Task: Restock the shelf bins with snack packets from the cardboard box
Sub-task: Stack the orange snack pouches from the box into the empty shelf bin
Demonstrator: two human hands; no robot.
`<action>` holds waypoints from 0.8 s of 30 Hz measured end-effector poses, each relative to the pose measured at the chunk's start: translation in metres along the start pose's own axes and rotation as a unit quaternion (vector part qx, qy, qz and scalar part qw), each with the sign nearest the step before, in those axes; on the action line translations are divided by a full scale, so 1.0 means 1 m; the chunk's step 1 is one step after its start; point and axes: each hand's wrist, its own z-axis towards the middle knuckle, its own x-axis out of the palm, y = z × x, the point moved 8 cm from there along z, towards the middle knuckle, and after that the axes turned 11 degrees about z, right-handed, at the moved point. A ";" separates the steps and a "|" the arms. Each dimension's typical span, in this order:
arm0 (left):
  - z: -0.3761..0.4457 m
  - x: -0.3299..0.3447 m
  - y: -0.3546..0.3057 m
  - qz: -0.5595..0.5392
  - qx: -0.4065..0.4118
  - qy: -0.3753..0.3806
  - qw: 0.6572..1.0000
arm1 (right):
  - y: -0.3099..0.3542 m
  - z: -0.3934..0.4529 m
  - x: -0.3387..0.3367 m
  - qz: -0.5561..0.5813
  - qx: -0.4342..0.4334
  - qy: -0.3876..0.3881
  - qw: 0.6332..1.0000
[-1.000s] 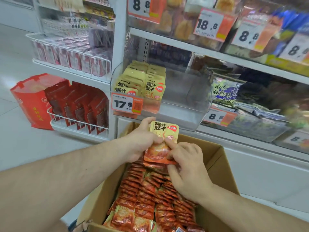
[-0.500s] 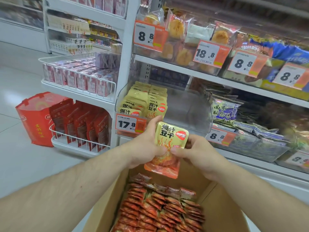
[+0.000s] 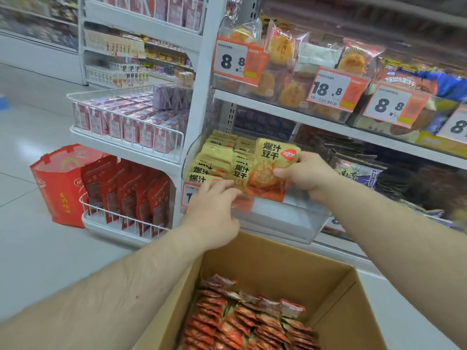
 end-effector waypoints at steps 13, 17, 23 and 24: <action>0.002 0.014 -0.001 0.066 0.023 0.014 0.997 | -0.066 0.056 0.051 -0.197 0.123 0.003 0.973; 0.001 0.016 -0.001 0.068 0.028 0.020 0.997 | -0.066 0.054 0.052 -0.209 0.124 -0.016 0.970; 0.000 0.017 0.001 0.074 0.030 0.024 0.997 | -0.061 0.048 0.049 -0.262 0.116 -0.015 0.958; 0.000 0.017 0.001 0.074 0.029 0.025 0.997 | -0.059 0.047 0.048 -0.271 0.113 -0.016 0.956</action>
